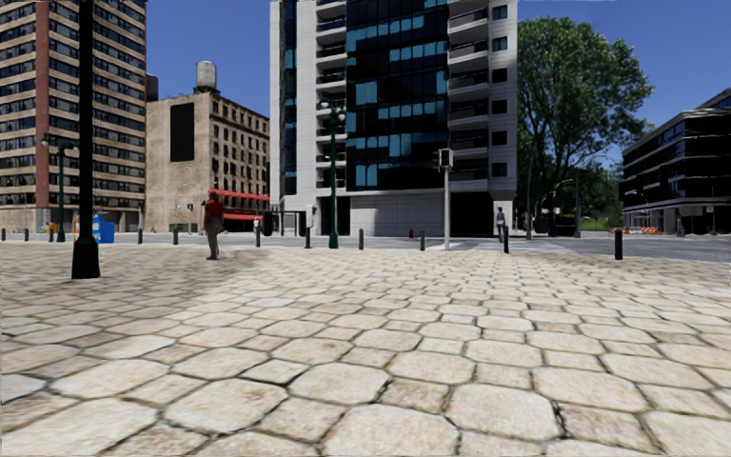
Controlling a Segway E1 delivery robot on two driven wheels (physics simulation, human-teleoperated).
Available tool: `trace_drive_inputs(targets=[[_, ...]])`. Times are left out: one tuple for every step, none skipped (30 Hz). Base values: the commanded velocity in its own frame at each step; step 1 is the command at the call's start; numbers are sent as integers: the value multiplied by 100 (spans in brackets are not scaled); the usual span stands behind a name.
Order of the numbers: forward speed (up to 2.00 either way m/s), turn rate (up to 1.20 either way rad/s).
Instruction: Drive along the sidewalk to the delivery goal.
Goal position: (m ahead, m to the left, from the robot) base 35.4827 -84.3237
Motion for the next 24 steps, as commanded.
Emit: trace_drive_inputs(targets=[[200,-31],[200,-31],[200,-32],[200,-32],[200,-34],[200,-35],[200,-36],[200,-36],[200,-36],[200,-36],[200,-36],[200,-36],[200,-36],[200,-36],[200,-36],[200,-36],[200,-36],[200,-36],[200,-36],[200,-36],[200,-36],[200,-36],[200,-36],[200,-36]])
